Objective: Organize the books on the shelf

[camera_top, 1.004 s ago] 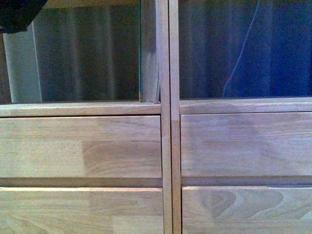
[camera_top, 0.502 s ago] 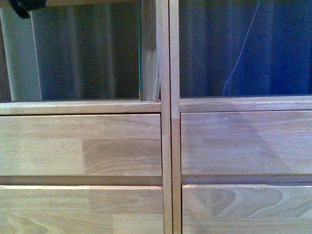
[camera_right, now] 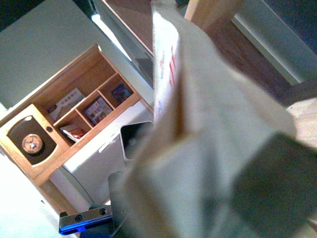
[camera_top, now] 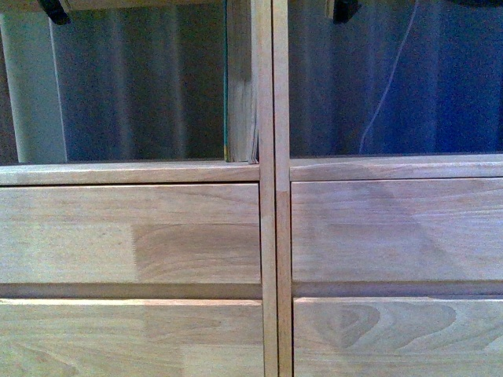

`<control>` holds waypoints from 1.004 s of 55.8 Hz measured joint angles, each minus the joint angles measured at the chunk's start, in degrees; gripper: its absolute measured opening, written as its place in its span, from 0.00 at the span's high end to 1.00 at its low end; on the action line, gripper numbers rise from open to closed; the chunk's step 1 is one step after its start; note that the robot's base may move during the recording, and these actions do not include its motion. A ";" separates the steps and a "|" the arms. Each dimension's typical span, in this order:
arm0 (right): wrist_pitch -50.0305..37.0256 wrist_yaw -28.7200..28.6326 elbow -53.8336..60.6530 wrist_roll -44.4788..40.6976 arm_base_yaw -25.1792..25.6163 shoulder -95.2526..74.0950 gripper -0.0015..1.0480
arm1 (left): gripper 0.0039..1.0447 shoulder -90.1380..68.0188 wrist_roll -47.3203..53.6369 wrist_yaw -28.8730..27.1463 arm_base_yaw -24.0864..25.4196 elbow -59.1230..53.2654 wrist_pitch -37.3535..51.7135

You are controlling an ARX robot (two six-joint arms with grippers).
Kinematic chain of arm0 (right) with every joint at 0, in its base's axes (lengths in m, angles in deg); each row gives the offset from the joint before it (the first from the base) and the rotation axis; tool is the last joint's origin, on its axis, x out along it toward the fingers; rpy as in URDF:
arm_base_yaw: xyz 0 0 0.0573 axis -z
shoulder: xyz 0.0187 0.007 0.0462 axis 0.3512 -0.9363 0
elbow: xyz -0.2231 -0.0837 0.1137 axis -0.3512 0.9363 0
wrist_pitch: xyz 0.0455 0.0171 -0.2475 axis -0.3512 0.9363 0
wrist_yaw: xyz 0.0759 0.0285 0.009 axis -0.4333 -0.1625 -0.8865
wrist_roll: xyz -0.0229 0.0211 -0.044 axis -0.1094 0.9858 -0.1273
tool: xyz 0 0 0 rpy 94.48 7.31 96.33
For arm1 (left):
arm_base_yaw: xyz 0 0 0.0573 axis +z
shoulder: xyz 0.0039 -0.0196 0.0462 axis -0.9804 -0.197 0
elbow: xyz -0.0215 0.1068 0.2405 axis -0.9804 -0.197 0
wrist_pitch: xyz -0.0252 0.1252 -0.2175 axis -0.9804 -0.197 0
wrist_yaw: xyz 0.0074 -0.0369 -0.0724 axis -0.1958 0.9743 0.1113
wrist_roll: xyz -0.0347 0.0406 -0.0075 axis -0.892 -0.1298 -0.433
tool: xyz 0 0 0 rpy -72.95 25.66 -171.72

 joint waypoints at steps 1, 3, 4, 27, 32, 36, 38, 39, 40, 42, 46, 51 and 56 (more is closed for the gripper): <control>-0.26 0.07 0.24 0.24 0.22 0.02 0.81 | 0.90 0.04 0.02 0.20 0.07 -0.11 0.09; -0.42 0.02 0.55 0.46 0.63 0.11 0.76 | 0.90 0.13 0.11 0.46 0.33 -0.31 0.13; -0.44 0.04 0.63 0.55 0.79 0.15 0.74 | 0.91 0.17 0.11 0.48 0.42 -0.37 0.13; 4.74 -2.03 8.59 -3.82 14.12 8.90 0.09 | 0.91 4.90 9.31 -2.25 14.56 -1.88 -8.74; 9.57 -0.72 10.19 -11.34 17.18 13.05 0.07 | 0.91 4.90 18.80 -5.22 15.67 -0.83 -15.34; 15.39 1.73 10.73 -21.70 18.84 17.27 0.07 | 0.91 2.73 30.29 -8.50 16.09 1.84 -21.09; 17.51 2.86 10.93 -26.25 19.30 18.75 0.07 | 0.91 1.49 33.68 -9.99 16.11 3.15 -22.64; 18.73 3.67 11.06 -30.16 19.58 19.67 0.07 | 0.91 0.59 36.96 -10.99 16.11 4.09 -23.61; 19.82 4.57 11.21 -32.44 19.89 20.48 0.07 | 0.91 -0.39 38.82 -11.65 16.11 5.09 -24.41; 21.09 6.21 11.72 -39.65 20.35 21.86 0.07 | 0.91 -2.51 43.69 -13.38 16.11 7.17 -25.81; 21.42 7.34 13.35 -50.01 21.27 23.69 0.07 | 0.91 -6.43 51.17 -16.06 16.04 10.80 -27.80; 21.40 8.04 15.65 -58.99 22.16 25.33 0.07 | 0.91 -11.10 58.95 -18.71 15.56 14.71 -29.73; 20.76 7.96 18.23 -66.36 22.73 27.12 0.07 | 0.91 -15.82 66.45 -20.59 14.49 18.43 -31.71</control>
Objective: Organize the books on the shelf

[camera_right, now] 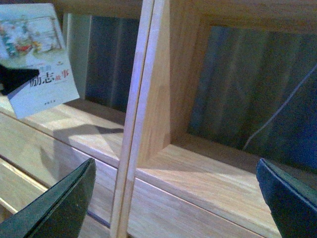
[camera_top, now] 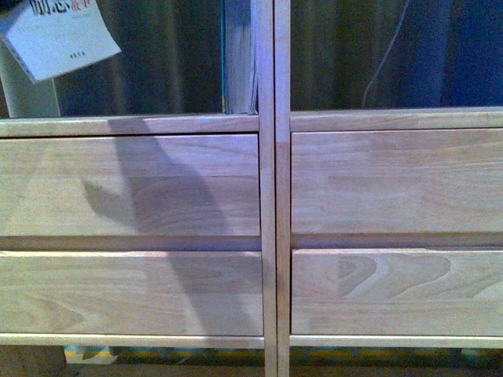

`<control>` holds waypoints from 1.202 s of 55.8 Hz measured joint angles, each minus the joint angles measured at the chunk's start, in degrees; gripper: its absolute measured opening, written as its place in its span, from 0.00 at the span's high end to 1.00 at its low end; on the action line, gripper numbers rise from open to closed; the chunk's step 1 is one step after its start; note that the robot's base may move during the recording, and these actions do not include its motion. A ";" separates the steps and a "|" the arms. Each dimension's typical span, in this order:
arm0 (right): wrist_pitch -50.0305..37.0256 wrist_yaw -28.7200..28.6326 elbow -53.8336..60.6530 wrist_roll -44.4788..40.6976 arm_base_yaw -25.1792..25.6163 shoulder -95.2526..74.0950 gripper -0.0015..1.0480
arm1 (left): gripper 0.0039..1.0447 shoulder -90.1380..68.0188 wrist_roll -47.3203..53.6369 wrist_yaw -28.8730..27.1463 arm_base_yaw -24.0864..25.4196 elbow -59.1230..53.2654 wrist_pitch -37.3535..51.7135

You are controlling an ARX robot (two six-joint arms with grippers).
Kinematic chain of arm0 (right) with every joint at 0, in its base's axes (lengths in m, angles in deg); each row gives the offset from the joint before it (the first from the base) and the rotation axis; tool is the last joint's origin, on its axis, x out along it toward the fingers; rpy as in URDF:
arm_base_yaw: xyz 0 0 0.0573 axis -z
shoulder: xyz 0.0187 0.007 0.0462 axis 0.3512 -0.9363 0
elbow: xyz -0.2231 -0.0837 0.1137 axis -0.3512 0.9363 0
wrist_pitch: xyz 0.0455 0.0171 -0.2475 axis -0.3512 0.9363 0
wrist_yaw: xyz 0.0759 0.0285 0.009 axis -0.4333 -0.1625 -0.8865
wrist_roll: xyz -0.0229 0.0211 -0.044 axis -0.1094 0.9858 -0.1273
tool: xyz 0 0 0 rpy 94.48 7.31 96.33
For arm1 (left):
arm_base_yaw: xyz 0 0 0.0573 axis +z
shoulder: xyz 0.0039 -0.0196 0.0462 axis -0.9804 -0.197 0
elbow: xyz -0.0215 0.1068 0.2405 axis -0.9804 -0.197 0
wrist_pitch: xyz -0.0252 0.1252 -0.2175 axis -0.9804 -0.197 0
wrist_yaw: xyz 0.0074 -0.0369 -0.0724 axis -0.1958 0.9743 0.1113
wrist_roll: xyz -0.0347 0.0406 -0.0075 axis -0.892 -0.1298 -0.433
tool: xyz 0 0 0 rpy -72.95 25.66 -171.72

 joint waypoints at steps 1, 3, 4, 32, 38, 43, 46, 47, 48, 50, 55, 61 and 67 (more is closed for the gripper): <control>-0.15 -0.15 0.63 -0.96 0.04 0.50 0.07 | 0.91 -1.16 1.60 -0.55 -0.35 0.90 -0.44; -0.57 -0.57 1.62 -2.99 0.09 1.29 0.07 | 0.91 -2.84 4.00 -1.25 -0.92 2.27 -1.01; -0.74 -0.68 1.95 -3.56 0.13 1.53 0.07 | 0.91 -3.37 4.76 -1.38 -1.11 2.73 -1.16; -6.95 -1.18 9.01 -11.69 1.27 5.35 0.07 | 0.92 -26.18 19.69 -6.38 -7.02 34.84 -14.95; -6.95 -1.18 9.01 -11.72 1.27 5.35 0.07 | 0.92 -30.51 20.48 -7.98 -7.63 42.03 -17.99; -6.95 -1.16 9.01 -11.76 1.27 5.35 0.07 | 0.92 -33.92 20.87 -8.81 -8.39 47.98 -20.79; -6.95 -1.16 9.01 -11.80 1.27 5.35 0.07 | 0.92 -35.56 21.35 -8.70 -9.09 50.90 -22.38; -6.95 -1.18 9.01 -11.80 1.27 5.35 0.07 | 0.92 -35.89 21.49 -8.68 -9.27 51.49 -22.82; -6.95 -1.16 9.01 -11.82 1.27 5.35 0.07 | 0.92 -36.30 21.92 -8.66 -9.60 52.50 -23.67; -6.95 -1.16 9.01 -11.85 1.27 5.35 0.07 | 0.92 -36.81 22.53 -8.66 -10.14 53.59 -24.52; -6.95 -1.16 9.01 -11.85 1.27 5.35 0.07 | 0.92 -37.51 24.48 -8.68 -11.82 54.69 -25.49; -6.95 -1.16 9.01 -11.85 1.27 5.35 0.07 | 0.92 -37.53 26.77 -9.11 -14.16 54.73 -26.25; -6.95 -1.16 9.01 -11.85 1.27 5.35 0.07 | 0.85 -37.53 28.55 -11.56 -15.41 55.17 -29.03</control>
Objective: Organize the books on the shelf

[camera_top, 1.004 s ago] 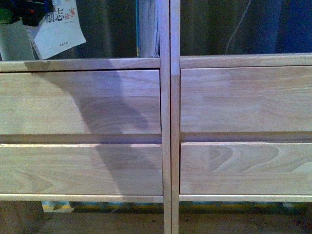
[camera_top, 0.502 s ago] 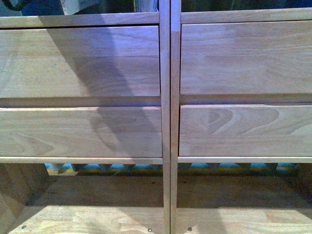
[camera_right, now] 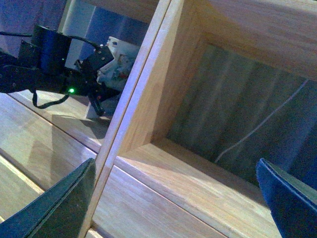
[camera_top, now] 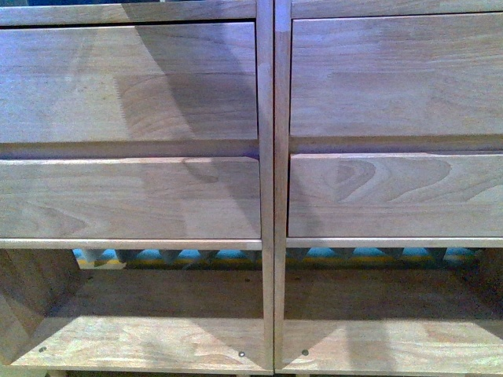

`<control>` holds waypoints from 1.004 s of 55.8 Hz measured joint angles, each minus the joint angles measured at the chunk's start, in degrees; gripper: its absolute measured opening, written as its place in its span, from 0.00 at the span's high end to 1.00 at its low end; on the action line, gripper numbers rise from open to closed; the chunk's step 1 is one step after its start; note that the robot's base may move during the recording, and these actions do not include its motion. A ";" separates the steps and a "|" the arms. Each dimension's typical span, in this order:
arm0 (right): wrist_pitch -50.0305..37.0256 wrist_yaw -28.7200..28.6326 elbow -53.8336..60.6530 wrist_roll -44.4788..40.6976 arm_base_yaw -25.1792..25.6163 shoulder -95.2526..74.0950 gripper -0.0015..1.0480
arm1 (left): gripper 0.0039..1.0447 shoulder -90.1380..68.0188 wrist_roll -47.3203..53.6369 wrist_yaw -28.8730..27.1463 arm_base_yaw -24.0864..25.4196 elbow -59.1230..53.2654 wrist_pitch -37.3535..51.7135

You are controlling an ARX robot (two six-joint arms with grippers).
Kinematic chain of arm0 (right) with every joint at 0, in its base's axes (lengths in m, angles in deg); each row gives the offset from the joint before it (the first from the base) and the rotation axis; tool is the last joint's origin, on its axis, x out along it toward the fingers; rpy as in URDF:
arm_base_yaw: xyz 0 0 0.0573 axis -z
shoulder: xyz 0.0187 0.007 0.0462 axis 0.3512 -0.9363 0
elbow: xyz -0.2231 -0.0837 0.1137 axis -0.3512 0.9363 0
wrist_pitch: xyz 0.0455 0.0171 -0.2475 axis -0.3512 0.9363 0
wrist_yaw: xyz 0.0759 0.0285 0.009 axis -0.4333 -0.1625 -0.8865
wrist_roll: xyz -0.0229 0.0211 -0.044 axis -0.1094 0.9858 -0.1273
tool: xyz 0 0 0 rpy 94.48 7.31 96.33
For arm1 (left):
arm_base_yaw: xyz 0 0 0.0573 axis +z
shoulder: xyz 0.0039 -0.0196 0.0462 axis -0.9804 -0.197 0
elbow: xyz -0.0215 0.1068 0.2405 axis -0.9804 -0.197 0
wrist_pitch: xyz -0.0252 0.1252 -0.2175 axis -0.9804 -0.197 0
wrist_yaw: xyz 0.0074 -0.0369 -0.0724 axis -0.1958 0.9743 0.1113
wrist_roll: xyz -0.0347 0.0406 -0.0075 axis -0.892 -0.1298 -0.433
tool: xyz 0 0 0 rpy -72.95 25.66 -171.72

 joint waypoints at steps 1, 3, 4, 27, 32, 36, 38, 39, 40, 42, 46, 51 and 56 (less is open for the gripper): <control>0.00 0.00 0.00 0.00 0.00 0.00 0.07 | 0.81 0.00 -0.04 -0.50 -0.02 0.09 -0.94; 0.00 0.02 0.00 0.00 0.00 0.00 0.07 | 0.73 -0.15 -0.20 -2.01 -0.07 -0.04 -1.55; 0.00 0.02 0.00 0.00 0.00 0.00 0.07 | 0.71 -0.24 -0.28 -2.16 -0.09 -0.13 -1.70; 0.00 0.09 0.00 -0.02 0.02 0.00 0.07 | 0.11 0.20 -0.63 -4.33 0.11 -3.17 -0.85; 0.00 0.09 0.00 -0.02 0.02 0.00 0.07 | 0.06 1.16 0.98 -4.61 0.09 -5.05 1.40; 0.00 0.09 0.00 -0.02 0.02 0.00 0.07 | 0.14 1.44 3.80 -5.75 -0.17 -5.92 2.91; 0.00 0.09 0.00 -0.02 0.02 0.00 0.07 | 0.19 1.49 4.46 -5.81 -0.35 -5.99 2.67; 0.00 0.09 0.00 -0.02 0.02 0.00 0.07 | 0.21 1.53 4.50 -5.79 -0.37 -5.99 2.45; 0.00 0.09 0.00 -0.02 0.02 0.00 0.07 | 0.24 1.55 4.90 -5.84 -0.48 -5.99 1.86; 0.00 0.09 0.00 -0.02 0.02 0.00 0.07 | 0.31 1.79 6.08 -6.12 -0.70 -6.05 1.79; 0.00 0.09 0.00 -0.02 0.02 0.00 0.07 | 0.48 1.88 9.16 -6.34 -1.07 -6.73 3.54; 0.00 0.09 0.00 -0.02 0.02 0.00 0.07 | 0.60 1.90 10.64 -6.49 -1.11 -7.34 4.63; 0.00 0.09 0.00 -0.02 0.02 0.00 0.07 | 0.75 1.97 12.57 -6.29 -1.11 -7.91 5.77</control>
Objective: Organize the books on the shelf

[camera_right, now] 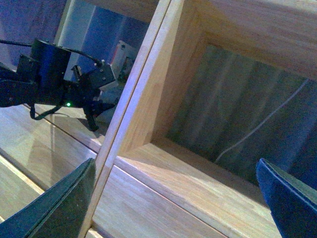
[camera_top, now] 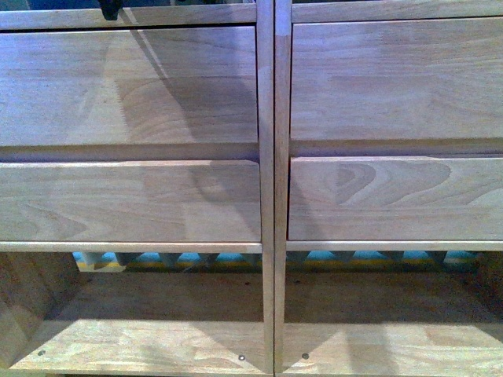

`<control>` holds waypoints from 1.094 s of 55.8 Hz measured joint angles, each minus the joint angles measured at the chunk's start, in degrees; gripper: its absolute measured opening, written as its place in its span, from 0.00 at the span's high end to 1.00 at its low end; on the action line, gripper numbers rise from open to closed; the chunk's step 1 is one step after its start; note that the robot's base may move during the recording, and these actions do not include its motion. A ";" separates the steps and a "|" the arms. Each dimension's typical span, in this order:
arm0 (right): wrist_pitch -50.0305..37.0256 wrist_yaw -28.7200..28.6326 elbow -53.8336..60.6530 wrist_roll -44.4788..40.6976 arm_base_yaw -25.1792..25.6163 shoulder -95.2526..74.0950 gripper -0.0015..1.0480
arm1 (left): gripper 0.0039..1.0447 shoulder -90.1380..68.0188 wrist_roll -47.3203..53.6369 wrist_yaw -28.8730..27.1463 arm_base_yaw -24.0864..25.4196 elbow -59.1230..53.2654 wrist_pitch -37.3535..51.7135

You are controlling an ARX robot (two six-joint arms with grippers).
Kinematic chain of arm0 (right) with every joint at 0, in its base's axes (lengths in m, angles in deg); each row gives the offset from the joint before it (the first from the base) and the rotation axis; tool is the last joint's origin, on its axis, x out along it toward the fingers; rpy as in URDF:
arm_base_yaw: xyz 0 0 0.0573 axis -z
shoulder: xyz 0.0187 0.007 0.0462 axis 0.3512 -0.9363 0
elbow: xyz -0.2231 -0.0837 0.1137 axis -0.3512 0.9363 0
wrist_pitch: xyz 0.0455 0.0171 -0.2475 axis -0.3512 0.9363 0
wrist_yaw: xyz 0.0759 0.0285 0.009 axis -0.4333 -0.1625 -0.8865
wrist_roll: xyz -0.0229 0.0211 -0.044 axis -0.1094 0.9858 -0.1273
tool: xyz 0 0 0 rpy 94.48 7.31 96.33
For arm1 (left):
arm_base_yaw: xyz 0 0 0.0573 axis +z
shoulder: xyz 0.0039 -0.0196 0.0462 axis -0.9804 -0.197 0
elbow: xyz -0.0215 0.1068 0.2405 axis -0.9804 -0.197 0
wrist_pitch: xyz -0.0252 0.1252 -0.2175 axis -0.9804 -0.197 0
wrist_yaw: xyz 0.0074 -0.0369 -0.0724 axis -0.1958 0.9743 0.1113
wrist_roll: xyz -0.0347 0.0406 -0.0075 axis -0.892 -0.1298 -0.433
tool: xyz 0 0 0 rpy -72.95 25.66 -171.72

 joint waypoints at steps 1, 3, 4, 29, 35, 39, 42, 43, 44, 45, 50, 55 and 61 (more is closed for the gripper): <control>0.00 0.00 0.00 0.00 0.00 0.00 0.07 | 0.78 0.00 0.26 0.00 0.00 -0.07 0.11; 0.00 0.00 0.00 0.00 0.00 0.00 0.07 | 0.85 0.00 0.42 -0.35 0.00 -0.07 0.26; 0.00 0.00 0.00 0.00 0.00 0.00 0.07 | 0.86 0.00 0.42 -0.52 0.00 -0.07 0.26; 0.00 0.00 0.00 0.00 0.00 0.00 0.07 | 0.64 7.19 0.22 1.62 0.57 -10.34 2.67; 0.00 0.00 0.00 -0.02 0.00 0.00 0.07 | 0.47 8.96 0.15 1.70 0.63 -12.46 3.69; 0.00 0.00 0.00 0.00 0.00 0.00 0.07 | 0.37 9.55 0.15 1.53 0.76 -13.40 4.44; 0.00 -0.02 0.00 -0.02 0.00 0.00 0.07 | 0.28 9.88 -0.13 1.46 1.01 -14.16 4.59; 0.00 0.00 0.00 -0.02 0.00 0.00 0.07 | 0.27 9.99 -0.20 1.40 1.05 -14.36 4.61; 0.00 0.00 0.00 -0.02 0.00 0.00 0.07 | 0.23 10.14 -0.44 1.25 1.11 -14.75 4.70; 0.00 0.00 0.00 0.00 0.00 0.00 0.07 | 0.20 10.32 -0.70 1.01 1.16 -15.23 4.87; 0.00 0.00 0.00 -0.02 0.00 0.00 0.07 | 0.06 12.48 -2.56 1.46 1.49 -18.53 6.75; 0.00 0.00 0.00 -0.02 0.00 0.00 0.07 | 0.07 15.82 -4.74 1.31 1.70 -22.82 8.28; 0.00 0.00 0.00 -0.02 0.00 0.00 0.07 | 0.07 22.71 -7.74 2.05 1.77 -31.17 12.48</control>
